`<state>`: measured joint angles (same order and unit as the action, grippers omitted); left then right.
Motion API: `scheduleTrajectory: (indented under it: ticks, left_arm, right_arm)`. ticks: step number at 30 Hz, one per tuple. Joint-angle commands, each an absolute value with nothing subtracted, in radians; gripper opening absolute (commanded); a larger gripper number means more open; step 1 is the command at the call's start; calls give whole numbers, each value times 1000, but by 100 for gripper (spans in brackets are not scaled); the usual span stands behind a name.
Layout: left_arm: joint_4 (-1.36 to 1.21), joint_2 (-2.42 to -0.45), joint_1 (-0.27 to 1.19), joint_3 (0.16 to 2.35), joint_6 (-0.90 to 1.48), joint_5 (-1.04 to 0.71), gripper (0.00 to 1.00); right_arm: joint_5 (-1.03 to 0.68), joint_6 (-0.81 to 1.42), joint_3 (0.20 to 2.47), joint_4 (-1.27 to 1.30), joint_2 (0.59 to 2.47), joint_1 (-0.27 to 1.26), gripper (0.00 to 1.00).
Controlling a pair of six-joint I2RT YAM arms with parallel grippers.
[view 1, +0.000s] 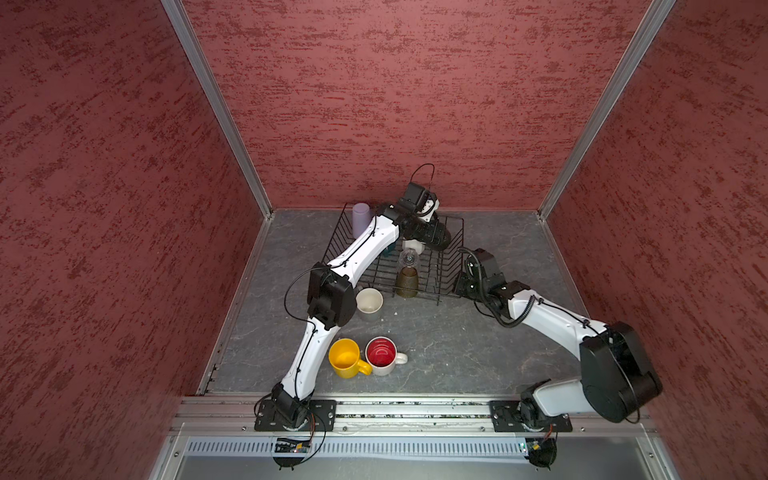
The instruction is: Load the cups into the dish rack
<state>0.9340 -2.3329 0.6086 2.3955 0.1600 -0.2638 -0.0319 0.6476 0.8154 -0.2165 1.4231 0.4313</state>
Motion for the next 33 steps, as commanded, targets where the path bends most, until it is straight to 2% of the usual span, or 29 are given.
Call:
scheduleTrajectory:
  ticks: [1, 33]
  left_arm:
    - [901, -2331, 618, 2443, 124, -238, 0]
    - [916, -2468, 651, 2500, 85, -158, 0]
  right_arm:
    - [-41, 600, 789, -273, 1414, 471, 9]
    - [-45, 640, 757, -248, 1408, 534, 11]
